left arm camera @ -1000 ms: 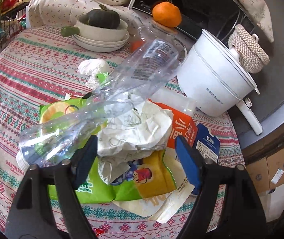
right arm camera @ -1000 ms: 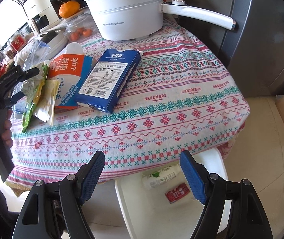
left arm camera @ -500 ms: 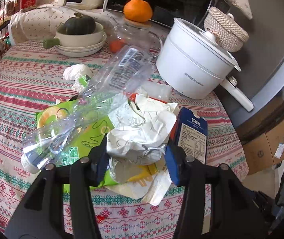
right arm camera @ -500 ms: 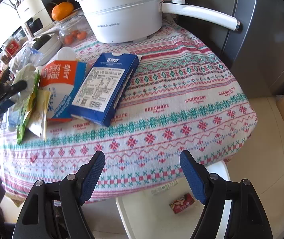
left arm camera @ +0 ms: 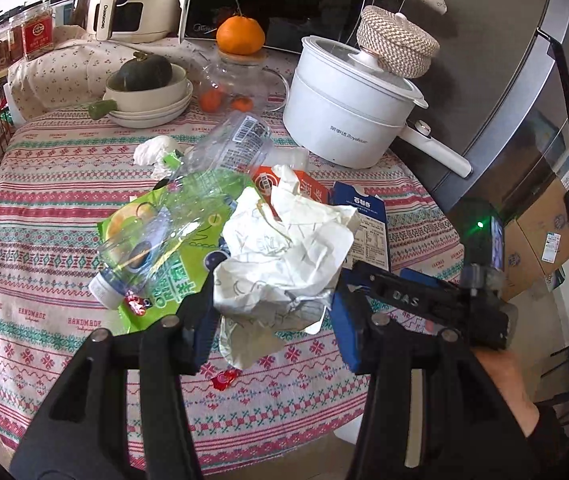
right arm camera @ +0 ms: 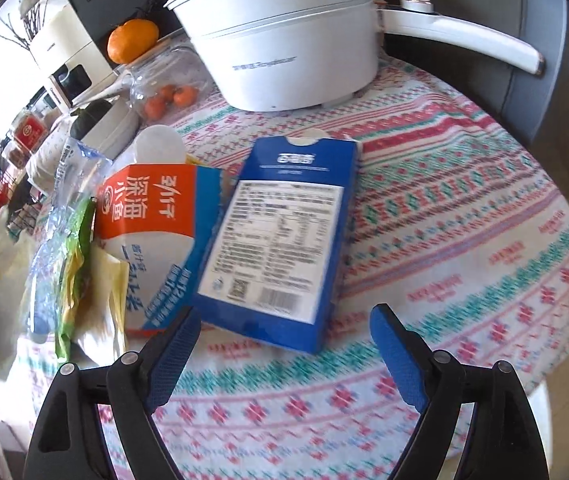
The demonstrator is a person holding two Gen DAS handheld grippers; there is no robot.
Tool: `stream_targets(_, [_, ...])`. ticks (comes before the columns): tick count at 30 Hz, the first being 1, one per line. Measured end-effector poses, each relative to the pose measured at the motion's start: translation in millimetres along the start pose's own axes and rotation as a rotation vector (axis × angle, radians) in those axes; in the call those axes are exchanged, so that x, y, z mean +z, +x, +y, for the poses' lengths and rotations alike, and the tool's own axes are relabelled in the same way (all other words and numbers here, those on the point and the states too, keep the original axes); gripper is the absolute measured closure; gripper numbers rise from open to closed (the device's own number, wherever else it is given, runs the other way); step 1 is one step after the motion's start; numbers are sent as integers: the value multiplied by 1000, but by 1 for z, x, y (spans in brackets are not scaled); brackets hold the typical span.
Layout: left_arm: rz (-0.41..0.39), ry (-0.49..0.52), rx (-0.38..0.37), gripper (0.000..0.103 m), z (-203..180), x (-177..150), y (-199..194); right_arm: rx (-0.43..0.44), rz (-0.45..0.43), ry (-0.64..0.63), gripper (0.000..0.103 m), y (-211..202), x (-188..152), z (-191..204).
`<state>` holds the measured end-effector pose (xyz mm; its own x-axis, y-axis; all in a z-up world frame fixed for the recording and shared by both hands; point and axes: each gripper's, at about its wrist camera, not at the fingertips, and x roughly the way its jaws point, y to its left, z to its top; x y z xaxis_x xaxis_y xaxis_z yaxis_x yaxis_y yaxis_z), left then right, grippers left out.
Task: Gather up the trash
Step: 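Grasp the crumpled white paper with the left tool while the right tool grasps the blue biscuit box, then carry paper and box over the bin while the left tool drops the paper in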
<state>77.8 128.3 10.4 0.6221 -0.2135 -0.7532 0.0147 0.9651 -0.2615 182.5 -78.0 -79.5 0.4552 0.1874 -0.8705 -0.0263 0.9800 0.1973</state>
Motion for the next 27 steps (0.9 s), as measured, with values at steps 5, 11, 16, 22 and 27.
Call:
stream_targets(5, [3, 22, 15, 51, 8, -6, -5, -57, -29, -56, 13, 21, 5, 23])
stream_targets(11, [15, 9, 20, 51, 14, -6, -4, -101, -54, -69, 12, 30, 10, 32])
stream_targets(16, [20, 11, 21, 51, 13, -6, -2, -111, -58, -116, 4, 37, 8, 34])
stream_targets(22, [19, 15, 19, 51, 9, -6, -1, -101, -40, -124, 4, 44, 3, 22])
stream_targets(27, [13, 25, 6, 51, 2, -7, -3, -77, -10, -117, 5, 31, 2, 1])
